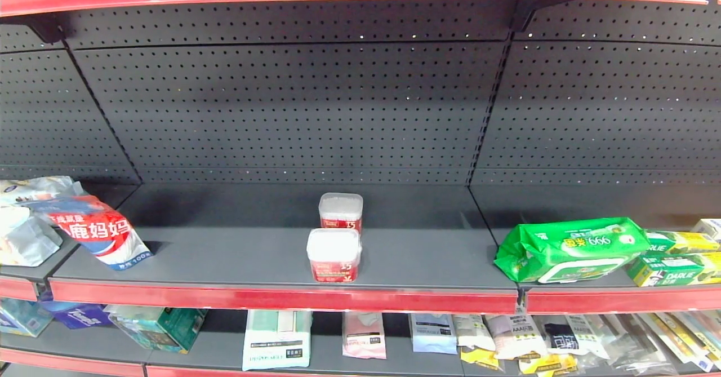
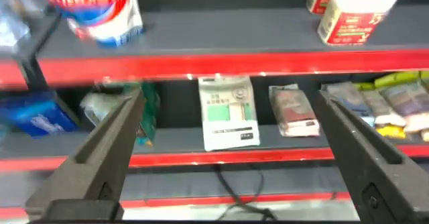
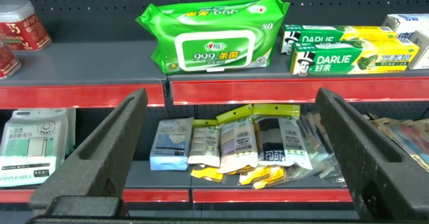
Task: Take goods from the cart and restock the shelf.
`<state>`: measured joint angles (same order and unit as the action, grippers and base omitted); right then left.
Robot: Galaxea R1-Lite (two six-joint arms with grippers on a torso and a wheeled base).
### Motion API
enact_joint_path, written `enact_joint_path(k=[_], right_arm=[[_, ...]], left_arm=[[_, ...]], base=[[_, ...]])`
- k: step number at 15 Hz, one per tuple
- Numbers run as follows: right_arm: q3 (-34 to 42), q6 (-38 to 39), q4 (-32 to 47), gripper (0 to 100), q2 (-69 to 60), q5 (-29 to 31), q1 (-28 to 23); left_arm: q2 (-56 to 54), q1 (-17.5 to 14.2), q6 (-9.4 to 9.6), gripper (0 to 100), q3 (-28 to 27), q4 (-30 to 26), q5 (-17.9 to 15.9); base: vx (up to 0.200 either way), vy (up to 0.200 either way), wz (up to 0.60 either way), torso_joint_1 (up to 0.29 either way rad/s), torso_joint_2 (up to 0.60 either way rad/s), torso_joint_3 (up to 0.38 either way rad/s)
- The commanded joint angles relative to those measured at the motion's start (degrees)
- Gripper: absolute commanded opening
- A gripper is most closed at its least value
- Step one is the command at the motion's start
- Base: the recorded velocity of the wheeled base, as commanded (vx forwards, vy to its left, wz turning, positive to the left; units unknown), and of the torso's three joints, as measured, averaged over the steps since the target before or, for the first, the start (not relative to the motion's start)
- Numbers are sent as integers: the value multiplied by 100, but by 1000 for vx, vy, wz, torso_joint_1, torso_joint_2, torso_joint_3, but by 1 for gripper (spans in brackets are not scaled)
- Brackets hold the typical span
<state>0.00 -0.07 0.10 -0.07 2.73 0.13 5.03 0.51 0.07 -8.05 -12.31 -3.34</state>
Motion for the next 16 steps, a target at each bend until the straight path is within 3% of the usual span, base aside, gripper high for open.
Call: enact_joint_path(k=[1,3,4,6,8,9,10,11,12,13,14,16], right_arm=[[0,-1,-1,100,16,-1,4],[0,-1,-1,100,7,-1,4],[0,-1,-1,100,7,-1,4],[0,-1,-1,100,7,-1,4],[0,-1,-1,100,7,-1,4],[0,-1,-1,100,7,-1,4],[0,-1,-1,100,7,-1,4],[0,-1,-1,100,7,-1,4],[0,-1,-1,100,7,-1,4],[0,-1,-1,100,7,-1,4],[0,-1,-1,100,7,-1,4],[0,-10,-1,100,7,-1,4]], left_arm=[[-503,-25,45,100,119,1,35],[-503,-25,125,100,277,352,9],[-503,-34,248,100,532,976,-308],[-503,-25,362,100,620,1047,-264],[-503,-25,195,100,787,1521,730],[-503,-34,-201,100,805,1521,1107],[-503,-34,-341,100,805,1521,984],[-503,-34,-333,100,805,1512,923],[-503,-34,-148,100,805,1504,703],[-503,-34,-130,100,805,1504,677],[-503,-25,204,100,805,1512,545],[-503,-42,371,100,787,1469,422]], base=[[0,0,0,0,0,0],[0,0,0,0,0,0],[0,0,0,0,0,0],[0,0,0,0,0,0],[0,0,0,0,0,0],[0,0,0,0,0,0],[0,0,0,0,0,0],[0,0,0,0,0,0],[0,0,0,0,0,0],[0,0,0,0,0,0],[0,0,0,0,0,0],[0,0,0,0,0,0]])
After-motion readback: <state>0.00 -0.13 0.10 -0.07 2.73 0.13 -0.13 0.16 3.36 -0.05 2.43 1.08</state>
